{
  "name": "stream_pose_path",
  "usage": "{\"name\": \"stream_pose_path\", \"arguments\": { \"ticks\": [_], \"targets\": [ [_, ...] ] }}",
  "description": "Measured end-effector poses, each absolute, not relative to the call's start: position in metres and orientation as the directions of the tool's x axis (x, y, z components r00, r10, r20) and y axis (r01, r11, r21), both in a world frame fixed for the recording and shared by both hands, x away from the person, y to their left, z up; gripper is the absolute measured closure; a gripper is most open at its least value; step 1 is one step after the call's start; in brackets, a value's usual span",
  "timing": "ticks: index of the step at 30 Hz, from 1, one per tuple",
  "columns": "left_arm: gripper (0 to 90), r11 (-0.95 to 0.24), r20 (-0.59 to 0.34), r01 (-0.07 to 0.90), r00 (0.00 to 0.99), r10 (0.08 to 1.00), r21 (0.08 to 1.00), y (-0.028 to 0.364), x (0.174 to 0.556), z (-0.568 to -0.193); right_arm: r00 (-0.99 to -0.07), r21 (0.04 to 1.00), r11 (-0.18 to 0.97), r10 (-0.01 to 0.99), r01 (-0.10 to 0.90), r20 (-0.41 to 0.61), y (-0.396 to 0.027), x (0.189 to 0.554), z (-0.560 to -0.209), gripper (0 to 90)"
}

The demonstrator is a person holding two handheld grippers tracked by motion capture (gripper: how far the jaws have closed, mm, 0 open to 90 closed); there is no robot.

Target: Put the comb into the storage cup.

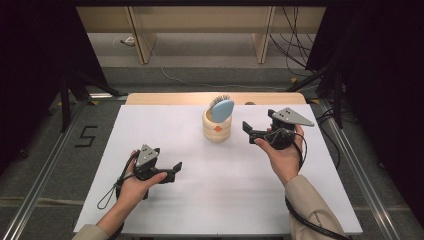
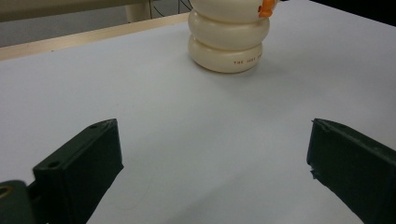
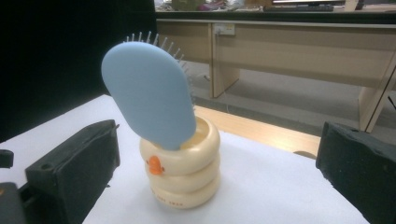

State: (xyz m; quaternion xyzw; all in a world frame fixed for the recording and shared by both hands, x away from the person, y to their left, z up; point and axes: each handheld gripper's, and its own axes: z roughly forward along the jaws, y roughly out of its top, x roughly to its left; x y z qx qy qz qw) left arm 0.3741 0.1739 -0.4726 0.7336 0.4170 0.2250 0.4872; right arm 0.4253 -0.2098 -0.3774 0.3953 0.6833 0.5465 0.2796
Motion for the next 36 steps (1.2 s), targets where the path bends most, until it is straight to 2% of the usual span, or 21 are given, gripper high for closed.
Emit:
{"name": "stream_pose_path", "arguments": {
  "ticks": [36],
  "targets": [
    [2.8, -0.178, -0.076, 0.392, 0.551, 0.831, 0.903, 0.173, 0.374, -0.473, -0.486, 0.949, 0.110, 0.873, 0.297, 0.051, -0.250, 0.403, -0.400, 0.5]
  ]
}}
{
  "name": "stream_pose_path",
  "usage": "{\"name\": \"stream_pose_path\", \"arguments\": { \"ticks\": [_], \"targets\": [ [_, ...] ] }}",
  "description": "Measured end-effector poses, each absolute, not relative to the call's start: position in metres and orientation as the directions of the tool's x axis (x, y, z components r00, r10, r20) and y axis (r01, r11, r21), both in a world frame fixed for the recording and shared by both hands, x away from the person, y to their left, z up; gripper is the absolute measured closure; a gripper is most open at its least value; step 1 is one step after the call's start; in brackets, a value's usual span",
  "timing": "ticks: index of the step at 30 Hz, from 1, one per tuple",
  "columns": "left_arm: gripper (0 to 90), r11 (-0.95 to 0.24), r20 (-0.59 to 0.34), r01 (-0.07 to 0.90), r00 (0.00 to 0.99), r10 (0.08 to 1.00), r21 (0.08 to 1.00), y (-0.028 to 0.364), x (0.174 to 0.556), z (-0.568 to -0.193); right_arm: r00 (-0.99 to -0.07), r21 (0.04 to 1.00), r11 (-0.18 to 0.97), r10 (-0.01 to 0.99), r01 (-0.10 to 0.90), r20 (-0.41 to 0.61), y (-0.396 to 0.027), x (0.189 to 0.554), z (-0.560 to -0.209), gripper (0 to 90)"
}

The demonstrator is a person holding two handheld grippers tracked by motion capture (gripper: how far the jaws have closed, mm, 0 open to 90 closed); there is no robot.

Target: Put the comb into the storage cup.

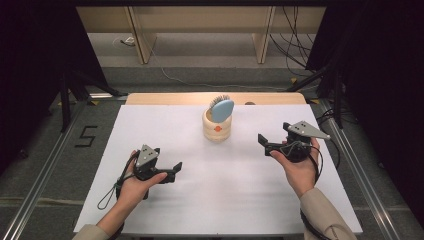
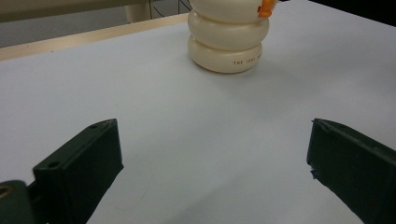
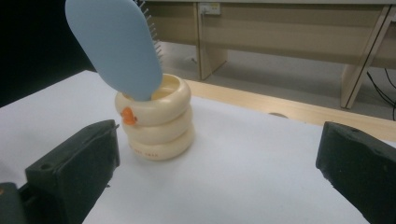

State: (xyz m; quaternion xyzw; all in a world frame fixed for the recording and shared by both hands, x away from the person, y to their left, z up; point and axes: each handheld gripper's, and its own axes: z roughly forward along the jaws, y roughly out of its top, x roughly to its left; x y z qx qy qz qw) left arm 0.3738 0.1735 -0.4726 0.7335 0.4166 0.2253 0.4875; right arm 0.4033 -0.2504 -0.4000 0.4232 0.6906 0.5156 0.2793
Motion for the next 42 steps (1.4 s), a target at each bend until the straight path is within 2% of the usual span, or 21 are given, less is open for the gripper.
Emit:
{"name": "stream_pose_path", "arguments": {
  "ticks": [42],
  "targets": [
    [3.1, -0.180, -0.069, 0.395, 0.540, 0.839, 0.901, 0.177, 0.374, -0.473, -0.452, 0.920, 0.147, 0.891, 0.363, 0.035, -0.291, 0.375, -0.423, 0.8]
  ]
}}
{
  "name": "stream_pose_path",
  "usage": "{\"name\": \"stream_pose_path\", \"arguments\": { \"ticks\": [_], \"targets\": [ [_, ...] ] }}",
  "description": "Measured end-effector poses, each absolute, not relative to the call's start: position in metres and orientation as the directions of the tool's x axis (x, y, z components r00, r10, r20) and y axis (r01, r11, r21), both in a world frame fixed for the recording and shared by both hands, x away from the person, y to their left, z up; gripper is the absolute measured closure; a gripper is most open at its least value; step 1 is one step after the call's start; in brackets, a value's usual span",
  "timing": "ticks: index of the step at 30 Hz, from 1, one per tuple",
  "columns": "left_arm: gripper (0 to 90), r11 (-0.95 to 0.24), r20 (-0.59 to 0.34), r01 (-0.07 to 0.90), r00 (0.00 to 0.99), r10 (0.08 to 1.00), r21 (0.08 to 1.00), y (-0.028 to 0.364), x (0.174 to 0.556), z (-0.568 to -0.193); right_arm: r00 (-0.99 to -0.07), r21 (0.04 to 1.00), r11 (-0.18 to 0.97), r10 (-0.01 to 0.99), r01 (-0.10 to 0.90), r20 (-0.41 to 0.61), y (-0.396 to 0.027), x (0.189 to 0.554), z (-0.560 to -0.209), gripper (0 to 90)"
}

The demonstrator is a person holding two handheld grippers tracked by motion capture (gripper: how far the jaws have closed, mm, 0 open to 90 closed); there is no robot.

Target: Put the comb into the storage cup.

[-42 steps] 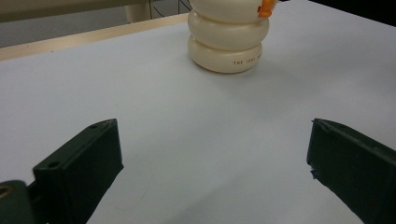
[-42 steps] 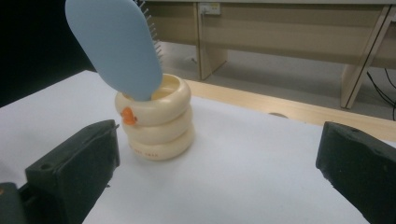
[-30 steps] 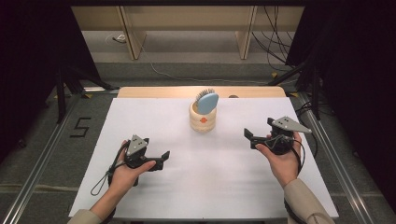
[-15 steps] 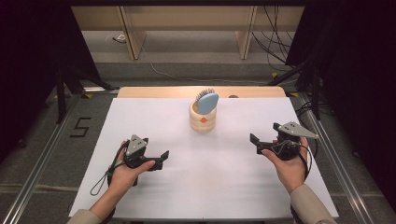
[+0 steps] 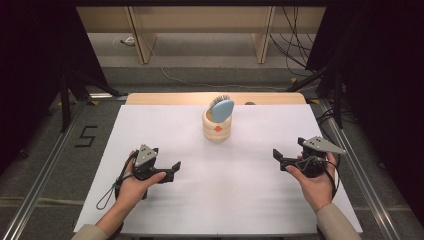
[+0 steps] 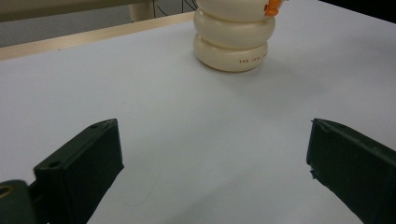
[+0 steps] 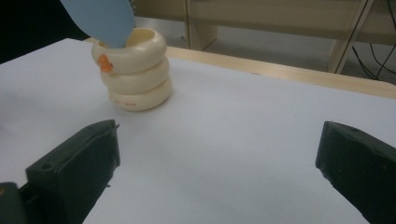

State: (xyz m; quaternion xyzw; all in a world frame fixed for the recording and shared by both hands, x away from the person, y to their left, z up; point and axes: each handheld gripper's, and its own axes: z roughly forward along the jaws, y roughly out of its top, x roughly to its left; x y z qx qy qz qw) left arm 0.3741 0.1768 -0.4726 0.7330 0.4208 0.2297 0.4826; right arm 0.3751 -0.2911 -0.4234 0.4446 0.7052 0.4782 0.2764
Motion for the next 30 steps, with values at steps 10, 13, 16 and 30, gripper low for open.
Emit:
{"name": "stream_pose_path", "arguments": {
  "ticks": [10, 13, 16, 30],
  "targets": [
    [3.1, -0.182, -0.068, 0.396, 0.540, 0.839, 0.900, 0.177, 0.374, -0.473, -0.448, 0.914, 0.157, 0.893, 0.373, 0.030, -0.298, 0.371, -0.427, 2.3],
    [3.0, -0.179, -0.071, 0.395, 0.540, 0.839, 0.901, 0.177, 0.374, -0.473, -0.447, 0.911, 0.162, 0.894, 0.380, 0.028, -0.300, 0.370, -0.429, 3.1],
    [3.1, -0.178, -0.072, 0.397, 0.539, 0.839, 0.900, 0.177, 0.374, -0.473, -0.446, 0.908, 0.165, 0.895, 0.385, 0.026, -0.302, 0.369, -0.431, 3.5],
    [3.0, -0.182, -0.070, 0.398, 0.542, 0.838, 0.899, 0.177, 0.374, -0.473, -0.464, 0.896, 0.196, 0.886, 0.399, 0.013, -0.306, 0.364, -0.439, 6.1]
  ]
}}
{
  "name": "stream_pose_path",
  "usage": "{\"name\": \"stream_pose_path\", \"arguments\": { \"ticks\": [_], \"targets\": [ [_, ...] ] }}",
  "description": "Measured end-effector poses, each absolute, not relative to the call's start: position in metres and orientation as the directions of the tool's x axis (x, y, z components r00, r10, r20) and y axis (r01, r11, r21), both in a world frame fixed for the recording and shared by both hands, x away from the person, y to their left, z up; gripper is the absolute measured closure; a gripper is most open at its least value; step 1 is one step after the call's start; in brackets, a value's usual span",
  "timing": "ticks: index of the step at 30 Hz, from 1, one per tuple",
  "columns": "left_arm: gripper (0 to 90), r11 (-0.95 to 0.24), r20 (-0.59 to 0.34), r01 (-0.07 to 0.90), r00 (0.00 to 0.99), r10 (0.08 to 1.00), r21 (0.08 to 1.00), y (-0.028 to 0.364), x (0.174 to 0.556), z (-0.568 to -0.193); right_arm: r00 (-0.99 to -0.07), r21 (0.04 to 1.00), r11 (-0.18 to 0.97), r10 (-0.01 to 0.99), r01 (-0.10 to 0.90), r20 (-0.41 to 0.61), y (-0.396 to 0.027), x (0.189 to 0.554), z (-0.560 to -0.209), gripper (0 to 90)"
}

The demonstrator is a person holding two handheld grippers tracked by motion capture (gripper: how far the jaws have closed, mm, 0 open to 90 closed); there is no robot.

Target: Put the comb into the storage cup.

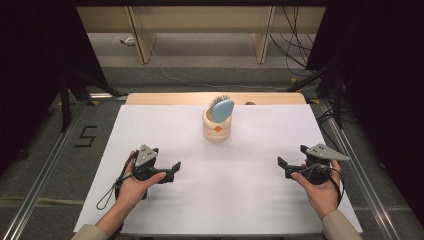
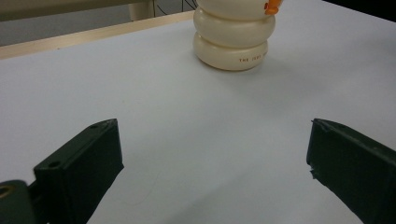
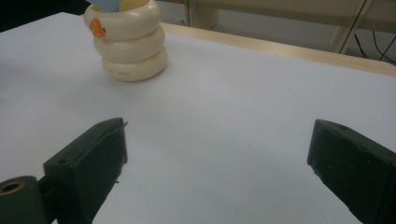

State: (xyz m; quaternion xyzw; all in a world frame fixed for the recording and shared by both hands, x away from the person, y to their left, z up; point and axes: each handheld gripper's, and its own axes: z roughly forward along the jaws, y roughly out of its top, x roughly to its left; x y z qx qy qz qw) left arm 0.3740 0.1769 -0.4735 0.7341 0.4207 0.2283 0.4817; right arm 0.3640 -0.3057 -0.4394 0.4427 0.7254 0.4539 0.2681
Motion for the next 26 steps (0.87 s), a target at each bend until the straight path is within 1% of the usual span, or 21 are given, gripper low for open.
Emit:
{"name": "stream_pose_path", "arguments": {
  "ticks": [26],
  "targets": [
    [3.0, -0.187, -0.068, 0.394, 0.550, 0.832, 0.900, 0.1748, 0.3736, -0.4746, -0.446, 0.890, 0.175, 0.894, 0.421, 0.036, -0.3131, 0.3581, -0.4486, 6.9]
  ]
}}
